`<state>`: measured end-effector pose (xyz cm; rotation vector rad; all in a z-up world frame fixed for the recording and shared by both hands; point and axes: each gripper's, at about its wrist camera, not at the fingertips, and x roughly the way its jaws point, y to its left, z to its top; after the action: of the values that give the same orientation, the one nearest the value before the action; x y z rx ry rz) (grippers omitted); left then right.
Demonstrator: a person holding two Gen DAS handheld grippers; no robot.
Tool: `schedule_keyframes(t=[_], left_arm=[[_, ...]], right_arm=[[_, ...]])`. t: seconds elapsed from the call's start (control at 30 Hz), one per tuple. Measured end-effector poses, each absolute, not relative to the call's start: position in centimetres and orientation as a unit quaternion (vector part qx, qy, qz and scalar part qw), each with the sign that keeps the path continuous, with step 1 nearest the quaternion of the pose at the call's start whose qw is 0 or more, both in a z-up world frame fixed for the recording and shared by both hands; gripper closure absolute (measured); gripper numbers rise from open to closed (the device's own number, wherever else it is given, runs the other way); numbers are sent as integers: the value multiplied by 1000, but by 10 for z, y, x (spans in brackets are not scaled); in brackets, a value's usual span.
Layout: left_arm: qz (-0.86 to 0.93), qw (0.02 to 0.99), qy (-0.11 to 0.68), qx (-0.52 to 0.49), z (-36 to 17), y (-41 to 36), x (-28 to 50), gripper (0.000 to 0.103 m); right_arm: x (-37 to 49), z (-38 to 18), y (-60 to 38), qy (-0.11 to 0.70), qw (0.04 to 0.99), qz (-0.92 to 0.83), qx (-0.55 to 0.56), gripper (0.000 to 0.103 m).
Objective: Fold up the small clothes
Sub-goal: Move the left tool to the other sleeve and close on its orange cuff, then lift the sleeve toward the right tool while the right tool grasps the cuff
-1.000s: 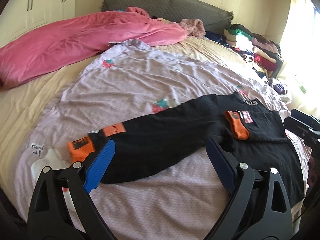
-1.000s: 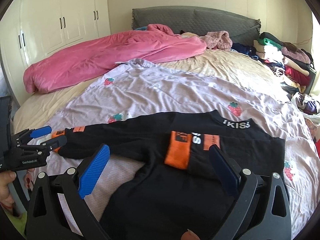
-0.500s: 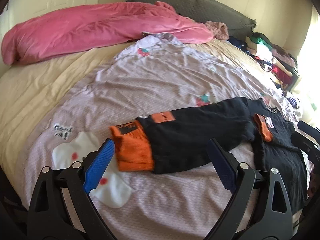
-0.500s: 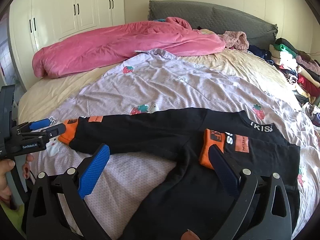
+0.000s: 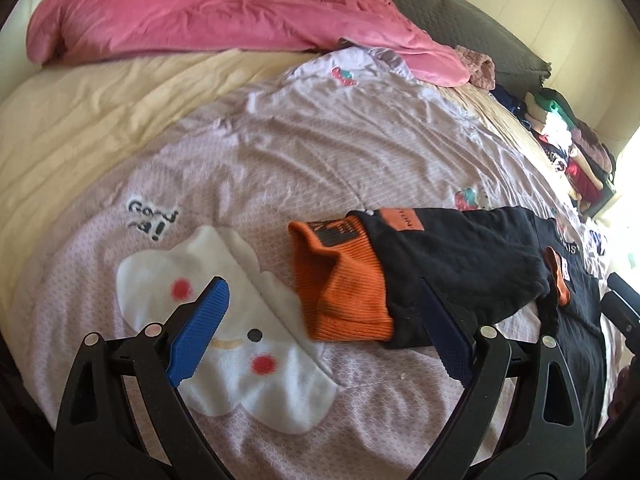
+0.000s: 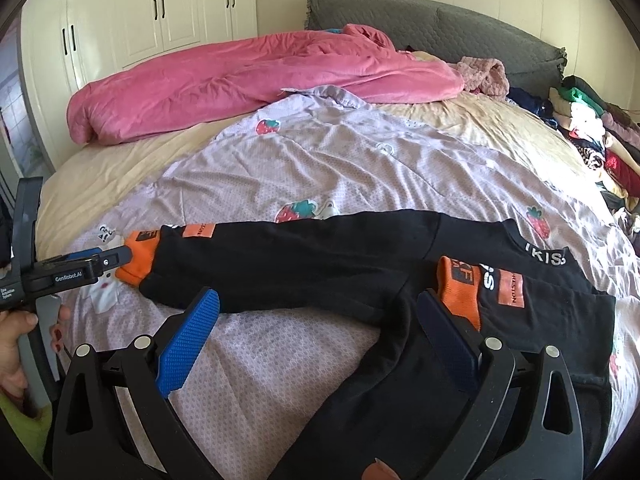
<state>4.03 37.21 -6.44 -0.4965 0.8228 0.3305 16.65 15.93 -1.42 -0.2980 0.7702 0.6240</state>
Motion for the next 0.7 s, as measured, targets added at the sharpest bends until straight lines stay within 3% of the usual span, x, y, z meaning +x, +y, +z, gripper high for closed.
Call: schedule_keyframes(t=[0.13,0.33,0.4,0.47,0.7], left_arm=[[156,870,394,-252,-73,376,42,28],[148,867,395,-265,-77,376,48,58],[144,868,396,-261,-77,374,52,82],[140,871,393,-259,-76,373,54,99],[124,879,379,-260,-65,373,55,102]], right_arm=[[170,-21,165,375,865,300,-144,4],[171,-35,177,389,856,308,-143,4],[170,-37,179,392,854,311,-142,4],[168,-37,181,392,852,317,-141,4],[167,-40,183,396,846,327,-147,4]])
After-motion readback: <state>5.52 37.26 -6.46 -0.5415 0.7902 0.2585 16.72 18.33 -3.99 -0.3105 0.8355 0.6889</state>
